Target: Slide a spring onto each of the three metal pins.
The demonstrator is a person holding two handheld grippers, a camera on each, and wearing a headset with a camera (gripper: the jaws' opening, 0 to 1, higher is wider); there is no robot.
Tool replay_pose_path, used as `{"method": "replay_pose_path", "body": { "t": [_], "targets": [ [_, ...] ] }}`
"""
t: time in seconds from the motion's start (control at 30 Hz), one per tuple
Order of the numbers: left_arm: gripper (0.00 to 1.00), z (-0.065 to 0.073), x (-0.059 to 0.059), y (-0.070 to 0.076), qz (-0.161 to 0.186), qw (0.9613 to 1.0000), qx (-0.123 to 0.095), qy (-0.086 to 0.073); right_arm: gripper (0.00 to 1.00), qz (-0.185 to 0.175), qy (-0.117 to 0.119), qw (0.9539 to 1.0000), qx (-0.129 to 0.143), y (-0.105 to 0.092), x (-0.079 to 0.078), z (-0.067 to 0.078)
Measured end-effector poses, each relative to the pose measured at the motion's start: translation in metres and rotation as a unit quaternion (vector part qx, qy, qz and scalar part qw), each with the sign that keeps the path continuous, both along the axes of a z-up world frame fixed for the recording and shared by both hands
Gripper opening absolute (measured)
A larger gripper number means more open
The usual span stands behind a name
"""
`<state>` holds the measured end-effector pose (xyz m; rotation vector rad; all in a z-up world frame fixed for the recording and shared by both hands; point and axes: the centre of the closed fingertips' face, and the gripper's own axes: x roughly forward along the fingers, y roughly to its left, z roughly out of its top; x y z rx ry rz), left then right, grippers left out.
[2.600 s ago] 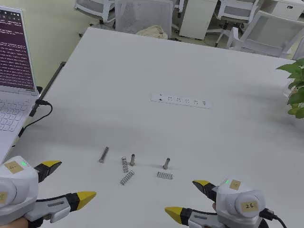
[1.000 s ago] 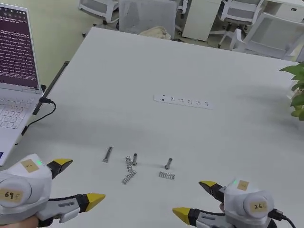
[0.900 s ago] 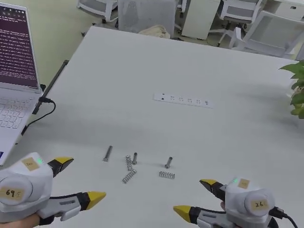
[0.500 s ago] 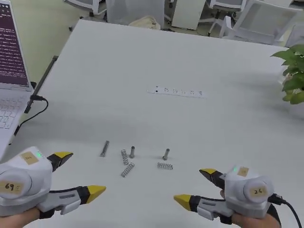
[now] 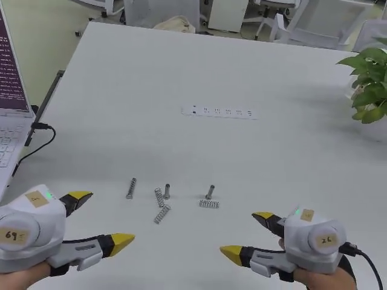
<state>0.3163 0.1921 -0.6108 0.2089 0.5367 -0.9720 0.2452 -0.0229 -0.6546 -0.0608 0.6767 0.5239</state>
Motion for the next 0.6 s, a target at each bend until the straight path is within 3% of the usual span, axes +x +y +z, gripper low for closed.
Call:
{"method": "replay_pose_path", "body": {
  "t": [0.2, 0.6],
  "targets": [
    [0.67, -0.003, -0.001, -0.001, -0.006, 1.0000, 0.003, 0.004, 0.65, -0.002, 0.001, 1.0000, 0.000, 0.000, 0.001, -0.001],
    [0.65, -0.008, 0.016, -0.005, -0.002, 0.9999, -0.003, 0.010, 0.64, -0.013, 0.001, 0.9999, 0.004, -0.002, 0.002, -0.002]
  ]
}}
